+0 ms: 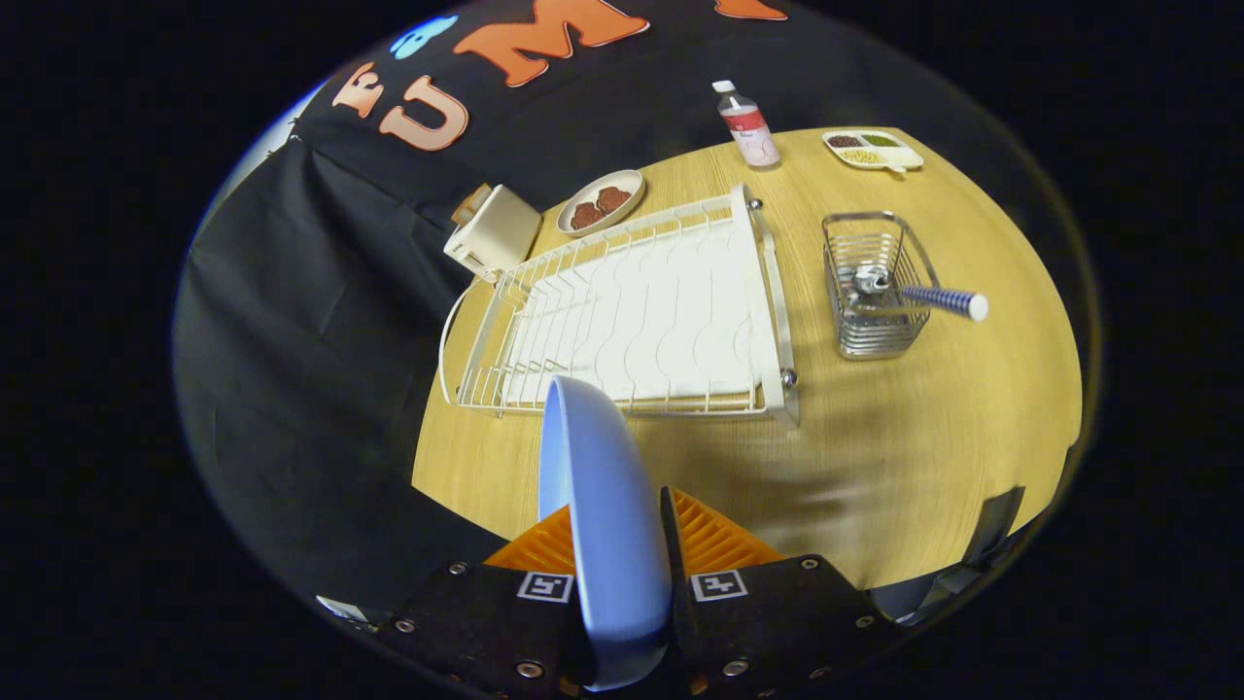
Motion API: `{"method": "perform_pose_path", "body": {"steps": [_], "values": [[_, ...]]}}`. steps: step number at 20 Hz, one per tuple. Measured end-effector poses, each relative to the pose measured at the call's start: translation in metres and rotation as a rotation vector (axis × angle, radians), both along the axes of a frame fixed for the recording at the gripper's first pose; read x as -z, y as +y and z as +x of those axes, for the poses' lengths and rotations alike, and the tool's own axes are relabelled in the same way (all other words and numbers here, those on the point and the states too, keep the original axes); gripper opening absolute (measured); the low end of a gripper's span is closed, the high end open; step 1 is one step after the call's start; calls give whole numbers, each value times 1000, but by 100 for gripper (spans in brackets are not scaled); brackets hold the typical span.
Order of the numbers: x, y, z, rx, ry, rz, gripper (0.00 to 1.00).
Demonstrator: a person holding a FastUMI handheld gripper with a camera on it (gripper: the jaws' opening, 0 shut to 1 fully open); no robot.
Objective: Take the plate from the dish rack, then take the spoon from the basket and place it into the plate.
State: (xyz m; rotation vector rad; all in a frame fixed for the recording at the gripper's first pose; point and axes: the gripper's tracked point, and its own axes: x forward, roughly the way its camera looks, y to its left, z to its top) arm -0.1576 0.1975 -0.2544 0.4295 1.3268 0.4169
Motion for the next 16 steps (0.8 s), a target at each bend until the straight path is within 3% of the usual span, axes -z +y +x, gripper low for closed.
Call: {"method": "perform_pose_path", "body": {"steps": [9,16], "values": [[64,0,-18,88,51,23,30],[86,-26,-10,113,37,-84,45]]}}
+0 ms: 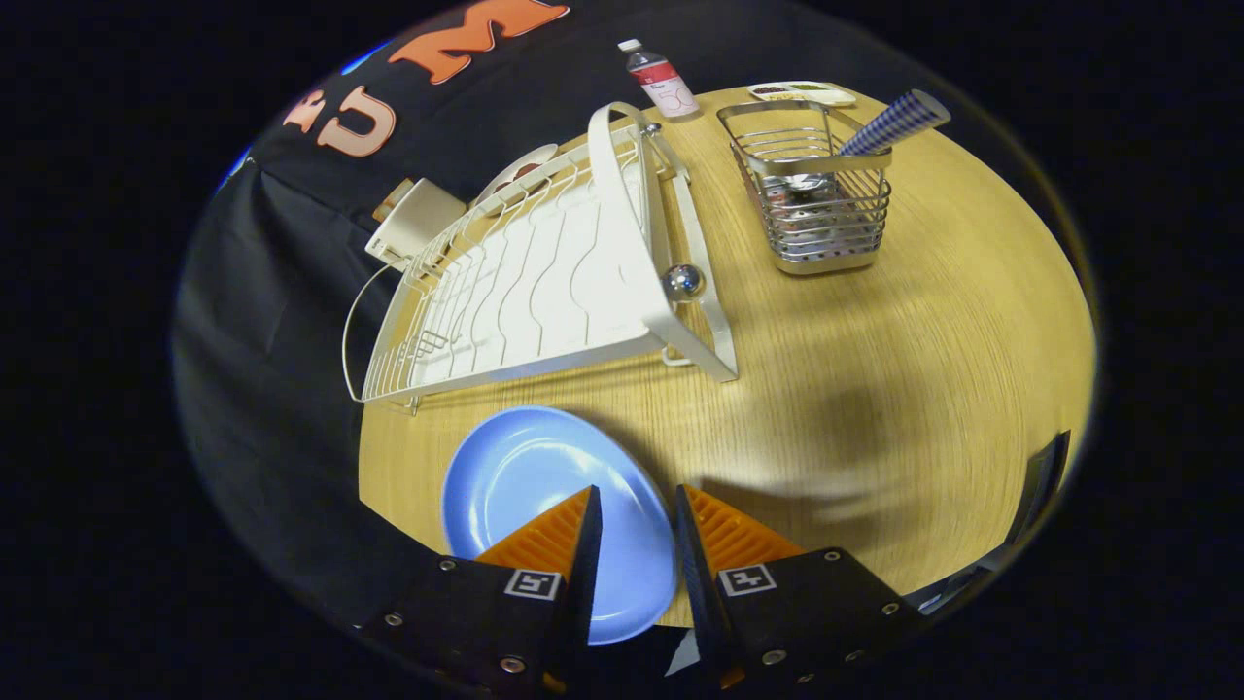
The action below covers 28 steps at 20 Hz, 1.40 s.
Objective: Take the plate from the dish rack, then take the spoon from the basket and place it into the plate.
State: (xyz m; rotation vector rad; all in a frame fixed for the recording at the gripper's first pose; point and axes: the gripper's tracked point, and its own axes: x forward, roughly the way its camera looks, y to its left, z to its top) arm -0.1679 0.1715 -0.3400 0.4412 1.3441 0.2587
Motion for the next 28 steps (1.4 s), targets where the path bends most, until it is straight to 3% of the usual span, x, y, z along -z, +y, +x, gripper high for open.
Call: {"method": "perform_pose_path", "body": {"steps": [3,8,12,16,19,21,24,26,28], "values": [[-13,-12,21,48,-85,-4,49],[-50,-71,69,112,-337,-128,77],[-69,-114,108,126,-534,-264,80],[-71,-126,134,94,-635,-363,82],[-67,-131,148,77,-687,-430,73],[-65,-131,156,72,-722,-456,60],[-60,-135,165,89,-735,-484,30],[-65,-125,166,104,-734,-412,16],[-69,-120,170,109,-719,-370,13]]}}
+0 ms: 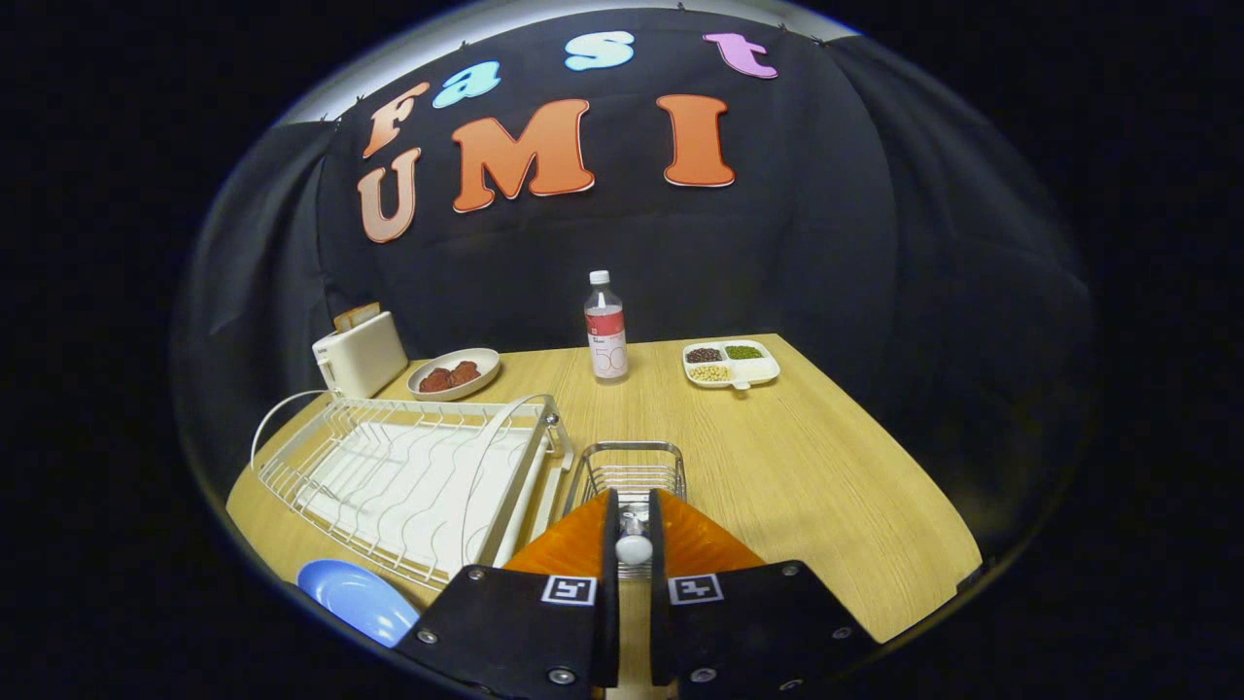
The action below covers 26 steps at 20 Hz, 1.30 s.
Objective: Take the plate from the dish rack, then take the spoon from the basket and place it into the plate.
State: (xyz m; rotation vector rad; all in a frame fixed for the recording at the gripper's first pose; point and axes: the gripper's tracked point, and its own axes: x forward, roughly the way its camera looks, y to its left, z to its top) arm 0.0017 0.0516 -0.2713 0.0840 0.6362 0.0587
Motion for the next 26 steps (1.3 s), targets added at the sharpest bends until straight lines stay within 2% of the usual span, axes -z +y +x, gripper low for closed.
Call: {"method": "perform_pose_path", "body": {"steps": [3,7,12,19,26], "values": [[-20,1,7,6,-13,28,9],[-52,4,9,-13,-37,4,9],[-103,17,-4,-76,-97,-25,9],[-144,90,-52,-255,-109,124,9],[-127,155,-96,-475,-70,124,9]]}}
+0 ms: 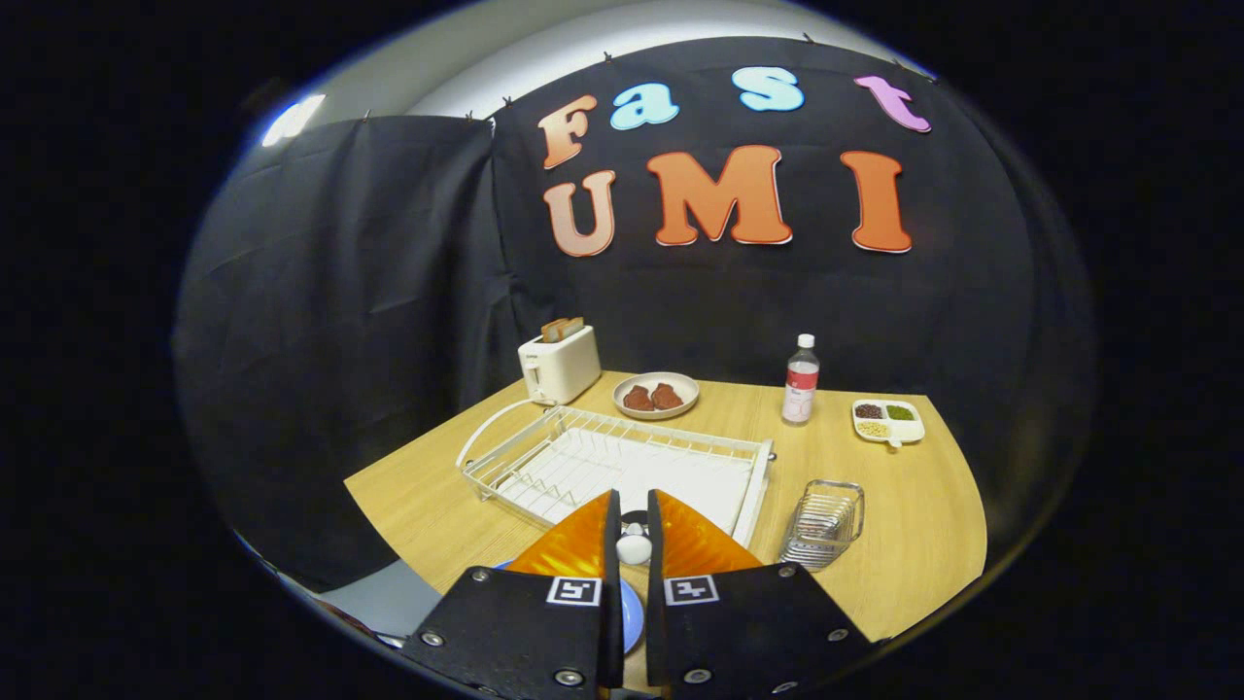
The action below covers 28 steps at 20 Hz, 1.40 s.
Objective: Take the plate from the dish rack, then take the spoon from the basket and place it into the plate.
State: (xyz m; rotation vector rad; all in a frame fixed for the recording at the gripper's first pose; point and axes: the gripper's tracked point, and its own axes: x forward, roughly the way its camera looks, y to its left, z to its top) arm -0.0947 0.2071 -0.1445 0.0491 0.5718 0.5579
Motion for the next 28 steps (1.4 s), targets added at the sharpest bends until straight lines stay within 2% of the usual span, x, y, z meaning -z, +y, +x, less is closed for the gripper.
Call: {"method": "perform_pose_path", "body": {"steps": [4,10,14,20,26,28], "values": [[21,31,-27,-93,61,31,9],[74,61,-61,-163,161,15,10],[91,70,-67,-224,134,-25,10],[101,69,-48,-213,108,-28,10],[127,44,-58,-165,187,-79,18],[122,34,-57,-139,186,-80,24]]}}
